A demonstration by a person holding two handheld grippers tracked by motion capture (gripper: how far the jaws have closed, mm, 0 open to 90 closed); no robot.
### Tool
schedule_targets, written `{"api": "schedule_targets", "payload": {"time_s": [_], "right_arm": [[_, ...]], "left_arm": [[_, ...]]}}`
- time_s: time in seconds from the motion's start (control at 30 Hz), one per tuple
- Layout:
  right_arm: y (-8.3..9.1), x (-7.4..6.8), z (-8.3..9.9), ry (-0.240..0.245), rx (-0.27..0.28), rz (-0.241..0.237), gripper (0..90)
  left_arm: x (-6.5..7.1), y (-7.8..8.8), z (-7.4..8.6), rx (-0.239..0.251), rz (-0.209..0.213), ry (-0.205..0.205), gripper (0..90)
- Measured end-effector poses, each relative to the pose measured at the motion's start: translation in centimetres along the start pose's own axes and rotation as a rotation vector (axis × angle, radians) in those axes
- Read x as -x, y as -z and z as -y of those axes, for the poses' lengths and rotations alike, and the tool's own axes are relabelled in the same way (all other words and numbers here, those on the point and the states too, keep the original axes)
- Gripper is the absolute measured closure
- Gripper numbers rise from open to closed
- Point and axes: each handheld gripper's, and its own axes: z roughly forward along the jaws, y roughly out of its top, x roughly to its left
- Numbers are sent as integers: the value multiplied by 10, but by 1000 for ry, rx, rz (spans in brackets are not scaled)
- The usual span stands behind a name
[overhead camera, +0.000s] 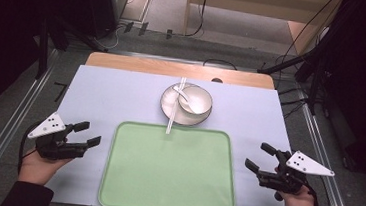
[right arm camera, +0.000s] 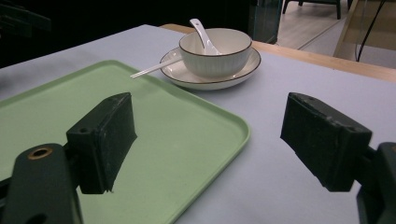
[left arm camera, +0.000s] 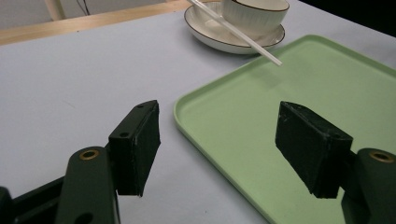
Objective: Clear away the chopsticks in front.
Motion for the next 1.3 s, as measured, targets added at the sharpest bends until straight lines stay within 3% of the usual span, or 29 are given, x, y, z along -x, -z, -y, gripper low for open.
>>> {"api": "schedule_targets", "payload": {"time_s": [0.8, 1.07, 1.2, 1.27, 1.3], "right_arm": [[0, 0, 1, 5, -9, -1, 183], [0, 0, 3, 3, -28, 4, 183], [1, 0, 4, 1, -35, 3, 183], [2, -1, 4, 1, -42, 8, 183], [2, -1, 4, 0, -40, 10, 183]], "left_arm": [[-2, -1, 0, -26, -18, 22, 314], [-4, -8, -2, -60, -24, 73, 345], [-3, -10, -4, -65, -20, 75, 348], [-3, -13, -5, -79, -15, 99, 364], [-3, -16, -7, -89, 14, 154, 364]]}}
